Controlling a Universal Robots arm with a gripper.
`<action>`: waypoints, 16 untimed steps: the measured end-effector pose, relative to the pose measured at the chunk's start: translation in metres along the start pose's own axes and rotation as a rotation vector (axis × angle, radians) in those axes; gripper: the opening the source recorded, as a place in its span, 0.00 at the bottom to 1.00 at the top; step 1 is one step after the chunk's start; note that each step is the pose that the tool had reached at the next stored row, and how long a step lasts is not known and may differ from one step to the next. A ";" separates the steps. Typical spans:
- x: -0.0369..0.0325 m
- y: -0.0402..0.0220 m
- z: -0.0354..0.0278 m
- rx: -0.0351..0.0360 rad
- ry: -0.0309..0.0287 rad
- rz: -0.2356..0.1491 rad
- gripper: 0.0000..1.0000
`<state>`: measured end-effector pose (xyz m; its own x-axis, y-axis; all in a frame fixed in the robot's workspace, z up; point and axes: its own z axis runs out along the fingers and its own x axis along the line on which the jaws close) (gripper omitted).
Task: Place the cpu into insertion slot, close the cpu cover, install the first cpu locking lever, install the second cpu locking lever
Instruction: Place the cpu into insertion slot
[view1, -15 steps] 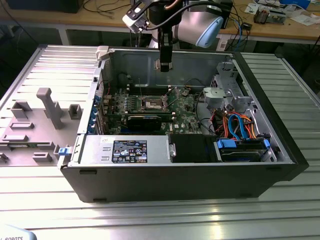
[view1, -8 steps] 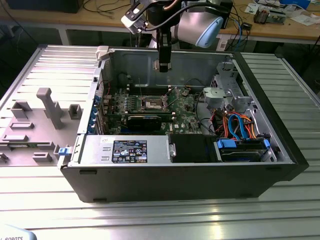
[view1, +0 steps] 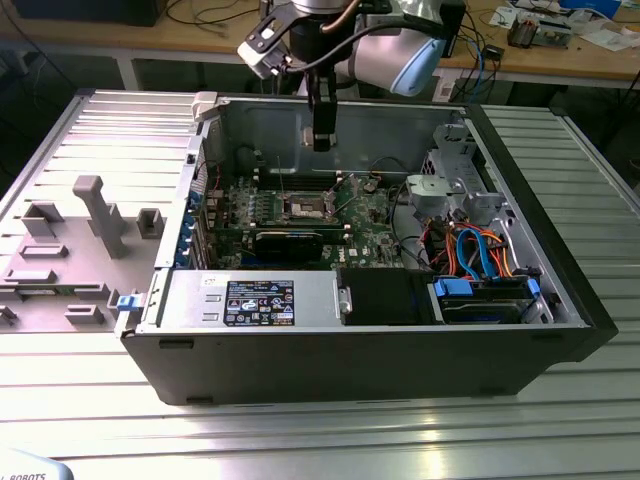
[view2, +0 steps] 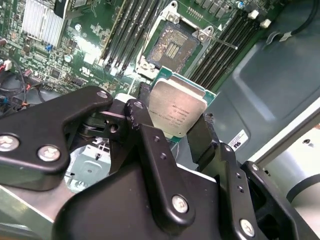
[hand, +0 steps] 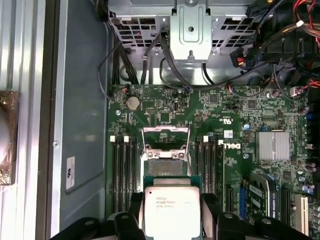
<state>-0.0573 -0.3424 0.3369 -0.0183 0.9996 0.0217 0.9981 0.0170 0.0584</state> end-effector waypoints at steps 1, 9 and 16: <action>0.0000 -0.0014 0.0023 0.0000 0.0001 -0.001 0.54; 0.0042 -0.0028 0.0166 0.0001 0.0003 -0.004 0.54; 0.0051 -0.0036 0.0302 0.0058 -0.0043 -0.002 0.54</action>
<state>-0.0592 -0.3366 0.3067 -0.0202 0.9996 0.0173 0.9984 0.0193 0.0527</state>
